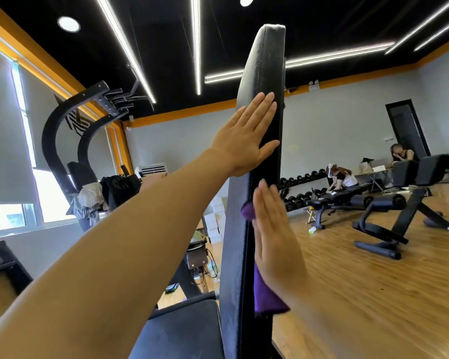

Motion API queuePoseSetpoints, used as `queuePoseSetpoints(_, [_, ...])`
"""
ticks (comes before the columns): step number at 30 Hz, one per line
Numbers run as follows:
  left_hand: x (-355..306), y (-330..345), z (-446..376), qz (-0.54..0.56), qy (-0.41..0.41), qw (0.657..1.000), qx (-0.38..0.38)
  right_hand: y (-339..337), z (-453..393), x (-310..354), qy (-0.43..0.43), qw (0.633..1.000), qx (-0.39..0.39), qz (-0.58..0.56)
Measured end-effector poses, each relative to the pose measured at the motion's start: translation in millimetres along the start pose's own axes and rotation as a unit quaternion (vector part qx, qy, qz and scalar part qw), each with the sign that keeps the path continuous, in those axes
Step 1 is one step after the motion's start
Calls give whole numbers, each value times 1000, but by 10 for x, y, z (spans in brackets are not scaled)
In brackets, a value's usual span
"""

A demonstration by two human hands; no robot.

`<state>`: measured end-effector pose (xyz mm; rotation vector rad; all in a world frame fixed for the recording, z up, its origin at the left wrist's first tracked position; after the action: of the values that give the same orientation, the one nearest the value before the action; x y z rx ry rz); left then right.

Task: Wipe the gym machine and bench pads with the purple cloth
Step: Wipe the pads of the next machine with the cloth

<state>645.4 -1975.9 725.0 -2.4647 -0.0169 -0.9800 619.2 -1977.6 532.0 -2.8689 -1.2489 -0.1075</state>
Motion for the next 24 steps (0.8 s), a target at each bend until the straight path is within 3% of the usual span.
queuePoseSetpoints(3, [-38, 19, 44, 16, -5, 1000, -12, 21, -233, -38, 48, 998, -36, -6])
queuePoseSetpoints(8, [-75, 47, 89, 24, -15, 999, -28, 125, 815, 205, -56, 997, 39, 36])
queuePoseSetpoints(11, [-103, 65, 97, 15, -35, 999, -36, 101, 939, 200, -78, 995, 50, 30])
queuePoseSetpoints(18, [-152, 103, 211, 47, -32, 998, -36, 65, 288, 87, 75, 996, -14, -48])
queuePoseSetpoints(24, [-269, 273, 578, 54, 29, 997, -40, 186, 1484, 340, -38, 995, 85, 20])
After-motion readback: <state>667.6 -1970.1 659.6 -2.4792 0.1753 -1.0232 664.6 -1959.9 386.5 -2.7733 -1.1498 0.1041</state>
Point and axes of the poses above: each hand's wrist, its own z-axis away from the middle knuckle, its own y-axis out of the palm, x = y × z, the point moved 5 cm from there along -z, towards the middle knuckle, and after that the axes turned 3 degrees about z, right-handed, at the moved point
